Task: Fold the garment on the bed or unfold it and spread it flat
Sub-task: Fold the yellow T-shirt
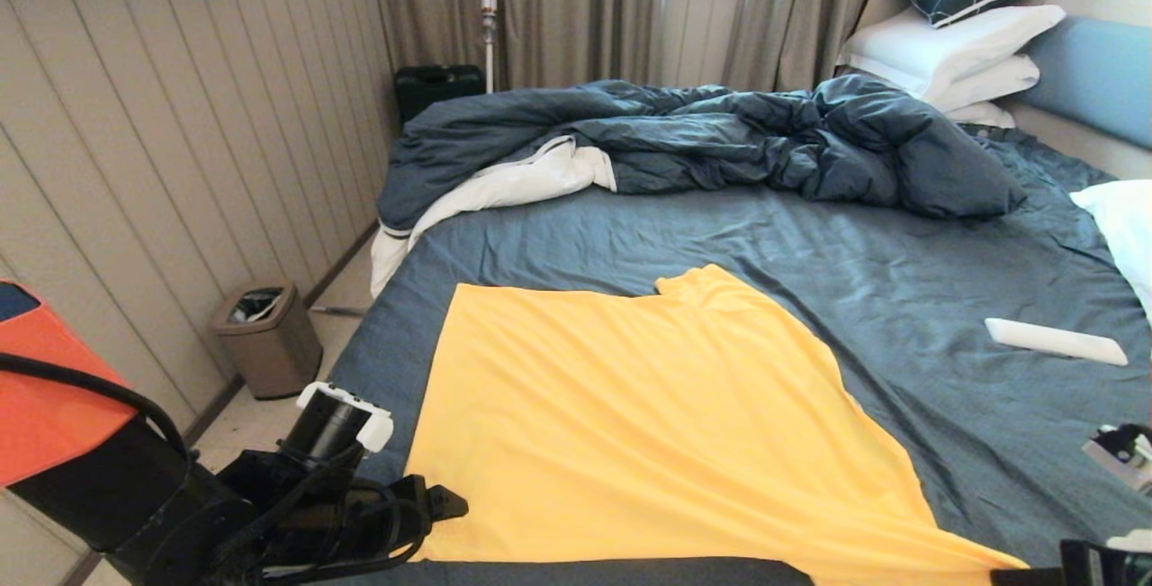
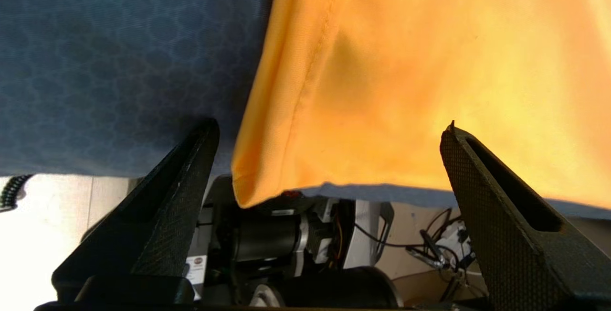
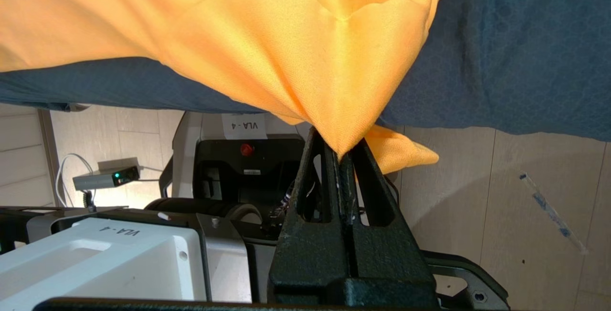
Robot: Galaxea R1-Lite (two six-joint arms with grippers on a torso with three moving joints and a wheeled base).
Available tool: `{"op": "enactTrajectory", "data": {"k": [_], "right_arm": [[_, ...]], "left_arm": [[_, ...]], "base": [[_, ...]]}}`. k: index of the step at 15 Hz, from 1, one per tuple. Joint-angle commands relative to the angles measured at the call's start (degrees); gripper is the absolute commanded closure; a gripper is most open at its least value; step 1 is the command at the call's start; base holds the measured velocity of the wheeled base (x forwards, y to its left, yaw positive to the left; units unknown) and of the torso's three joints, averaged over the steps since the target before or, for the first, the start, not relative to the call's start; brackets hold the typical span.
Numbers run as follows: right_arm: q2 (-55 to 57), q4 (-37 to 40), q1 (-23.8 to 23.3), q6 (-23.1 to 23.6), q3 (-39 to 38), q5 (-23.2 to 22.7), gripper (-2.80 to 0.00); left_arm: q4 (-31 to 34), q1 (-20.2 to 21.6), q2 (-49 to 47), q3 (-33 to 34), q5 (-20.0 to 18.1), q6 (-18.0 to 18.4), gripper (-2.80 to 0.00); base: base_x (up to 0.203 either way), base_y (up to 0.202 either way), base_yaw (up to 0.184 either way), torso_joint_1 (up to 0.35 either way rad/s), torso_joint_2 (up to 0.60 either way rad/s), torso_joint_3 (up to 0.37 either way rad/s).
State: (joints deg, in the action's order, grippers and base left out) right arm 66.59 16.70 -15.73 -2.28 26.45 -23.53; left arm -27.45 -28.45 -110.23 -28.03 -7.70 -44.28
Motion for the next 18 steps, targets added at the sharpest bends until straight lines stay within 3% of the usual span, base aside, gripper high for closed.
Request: {"op": "enactTrajectory", "data": {"k": [1,2,3,18], "right_arm": [[0.12,0.09,-0.01,0.08,0.00,-0.20,0.00],[0.30,0.09,-0.01,0.08,0.00,-0.20,0.00],[0.39,0.09,-0.01,0.08,0.00,-0.20,0.00],[-0.70,0.66,-0.16,-0.05,-0.52,-0.04,0.00]], "left_arm": [[-0.23,-0.20,-2.01,-1.03,0.21,-0.66,-2.80],[-0.14,-0.20,-2.01,-1.31,0.32,-0.81,-0.66],[-0.17,-0.29,-2.11,-1.33,0.32,-0.81,0.00],[0.79,-0.30,3.00,2.16,-0.03,-0.87,0.00]], "base": [[0.000,0.000,0.000,0.000,0.00,0.000],[0.000,0.000,0.000,0.000,0.00,0.000],[0.000,0.000,0.000,0.000,0.00,0.000],[0.000,0.000,0.000,0.000,0.00,0.000]]}}
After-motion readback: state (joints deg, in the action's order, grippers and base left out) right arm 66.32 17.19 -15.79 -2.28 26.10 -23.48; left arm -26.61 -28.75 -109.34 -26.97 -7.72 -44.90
